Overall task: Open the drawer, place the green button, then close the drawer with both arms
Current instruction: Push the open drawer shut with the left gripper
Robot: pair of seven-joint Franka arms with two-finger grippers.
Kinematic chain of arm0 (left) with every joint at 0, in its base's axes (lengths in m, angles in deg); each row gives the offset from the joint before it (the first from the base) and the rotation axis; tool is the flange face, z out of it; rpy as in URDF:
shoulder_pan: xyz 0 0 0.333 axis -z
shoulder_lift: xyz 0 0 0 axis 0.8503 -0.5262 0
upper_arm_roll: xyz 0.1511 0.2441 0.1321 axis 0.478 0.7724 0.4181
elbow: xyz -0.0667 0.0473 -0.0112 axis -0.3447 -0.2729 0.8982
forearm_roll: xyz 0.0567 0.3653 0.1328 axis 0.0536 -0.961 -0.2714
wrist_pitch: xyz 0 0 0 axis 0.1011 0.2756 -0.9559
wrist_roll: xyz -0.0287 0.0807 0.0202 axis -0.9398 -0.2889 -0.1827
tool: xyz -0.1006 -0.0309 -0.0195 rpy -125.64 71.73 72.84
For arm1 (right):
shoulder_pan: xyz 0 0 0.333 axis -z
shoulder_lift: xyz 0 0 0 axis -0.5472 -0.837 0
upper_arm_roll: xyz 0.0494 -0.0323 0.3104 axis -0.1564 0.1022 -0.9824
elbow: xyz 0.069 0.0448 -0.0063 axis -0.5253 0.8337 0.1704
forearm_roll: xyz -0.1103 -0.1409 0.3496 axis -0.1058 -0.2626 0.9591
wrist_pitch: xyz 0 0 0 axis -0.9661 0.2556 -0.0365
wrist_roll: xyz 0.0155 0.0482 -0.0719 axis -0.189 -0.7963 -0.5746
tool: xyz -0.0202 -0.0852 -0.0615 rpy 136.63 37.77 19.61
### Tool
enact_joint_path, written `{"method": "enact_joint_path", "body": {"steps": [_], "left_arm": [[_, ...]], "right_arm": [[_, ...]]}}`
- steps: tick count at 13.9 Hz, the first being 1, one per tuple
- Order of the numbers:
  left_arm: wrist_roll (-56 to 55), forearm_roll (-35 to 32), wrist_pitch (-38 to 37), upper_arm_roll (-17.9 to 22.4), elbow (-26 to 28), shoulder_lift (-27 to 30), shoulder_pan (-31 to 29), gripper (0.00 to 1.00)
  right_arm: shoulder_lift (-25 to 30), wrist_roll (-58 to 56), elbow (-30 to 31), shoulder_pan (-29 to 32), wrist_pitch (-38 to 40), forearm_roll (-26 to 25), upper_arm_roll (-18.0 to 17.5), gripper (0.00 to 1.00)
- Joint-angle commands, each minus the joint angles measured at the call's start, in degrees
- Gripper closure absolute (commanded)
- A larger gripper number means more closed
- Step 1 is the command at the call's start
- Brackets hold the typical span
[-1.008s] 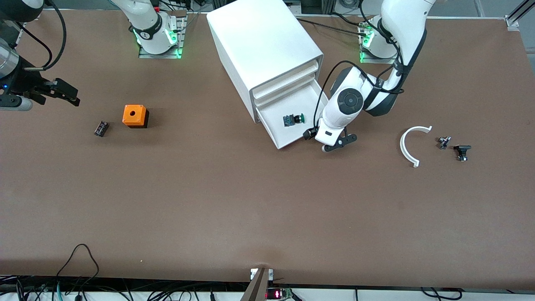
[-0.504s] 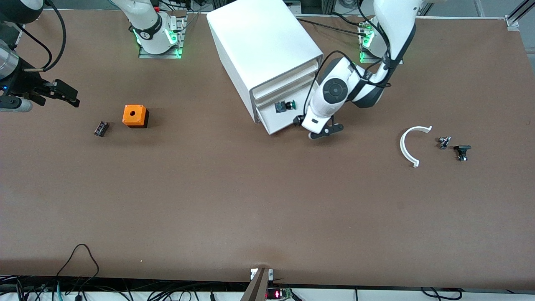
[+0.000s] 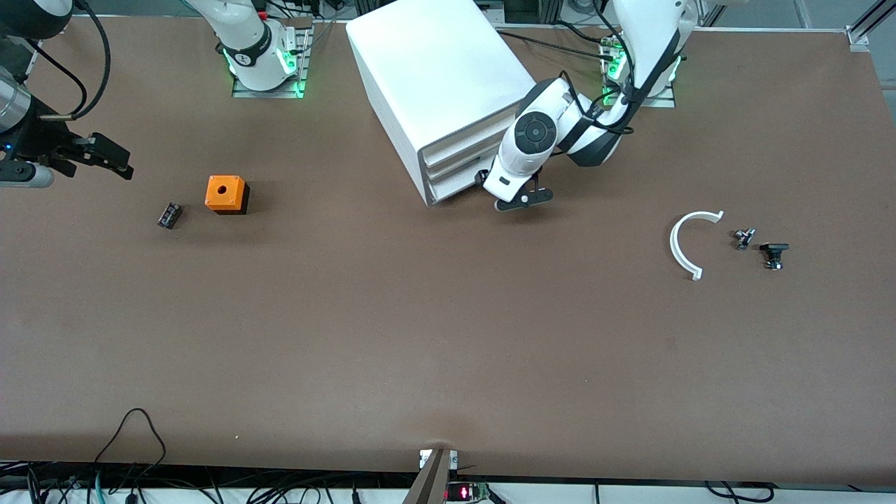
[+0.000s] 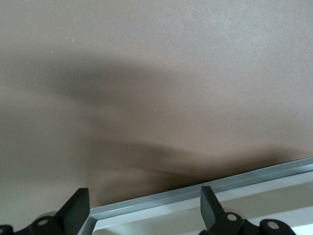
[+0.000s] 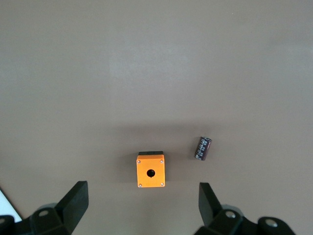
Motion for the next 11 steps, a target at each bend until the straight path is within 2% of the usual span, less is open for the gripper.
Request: {"method": "enact_joint_path", "body": {"steps": [1, 7, 9, 11], "left_arm": [[0.80, 0.92, -0.75, -0.15, 1.31, 4.21, -0.80, 0.00], [1.15, -0.04, -1.55, 0.03, 0.35, 8.69, -3.78, 0.00], [2.20, -0.05, -1.45, 0.29, -1.58, 11.85, -8.42, 0.00], [11.73, -0.05, -3.29, 3.43, -1.94, 15.45, -11.77, 0.00]], "right_arm": [[-0.15, -0.19, -0.97, 0.01, 0.52, -0.13, -0.10, 0.00], [-0.41, -0.19, -0.97, 0.01, 0.43, -0.04, 0.08, 0.00], [-0.42, -0.27, -0.97, 0.01, 0.43, -0.04, 0.17, 0.00], [-0.42, -0.19, -0.97, 0.01, 0.43, -0.04, 0.17, 0.00]]}}
